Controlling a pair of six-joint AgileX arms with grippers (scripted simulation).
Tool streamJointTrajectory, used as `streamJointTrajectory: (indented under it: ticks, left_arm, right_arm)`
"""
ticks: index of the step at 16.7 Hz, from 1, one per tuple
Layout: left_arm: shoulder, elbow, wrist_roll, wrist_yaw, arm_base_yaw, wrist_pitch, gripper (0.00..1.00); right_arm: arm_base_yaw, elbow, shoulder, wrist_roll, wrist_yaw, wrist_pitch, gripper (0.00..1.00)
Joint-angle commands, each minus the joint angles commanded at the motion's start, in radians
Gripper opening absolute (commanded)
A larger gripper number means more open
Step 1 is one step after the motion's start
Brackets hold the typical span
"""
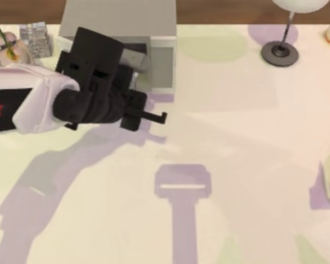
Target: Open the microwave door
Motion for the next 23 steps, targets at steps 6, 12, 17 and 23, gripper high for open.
streamJointTrajectory:
  ticks: [6,12,17,23]
  left_arm:
    - [0.000,0.000,0.000,0.000,0.000,0.000,0.00]
    - [0.000,0.000,0.000,0.000,0.000,0.000,0.00]
    - [0.000,0.000,0.000,0.000,0.000,0.000,0.00]
    - [-0.034,-0.028,0.059,0.055,0.023,0.010,0.00]
  right_arm:
    - [0.000,0.000,0.000,0.000,0.000,0.000,1.00]
    - [0.000,0.000,0.000,0.000,0.000,0.000,1.00]
    - [0.000,0.000,0.000,0.000,0.000,0.000,1.00]
    - [0.000,0.000,0.000,0.000,0.000,0.000,1.00]
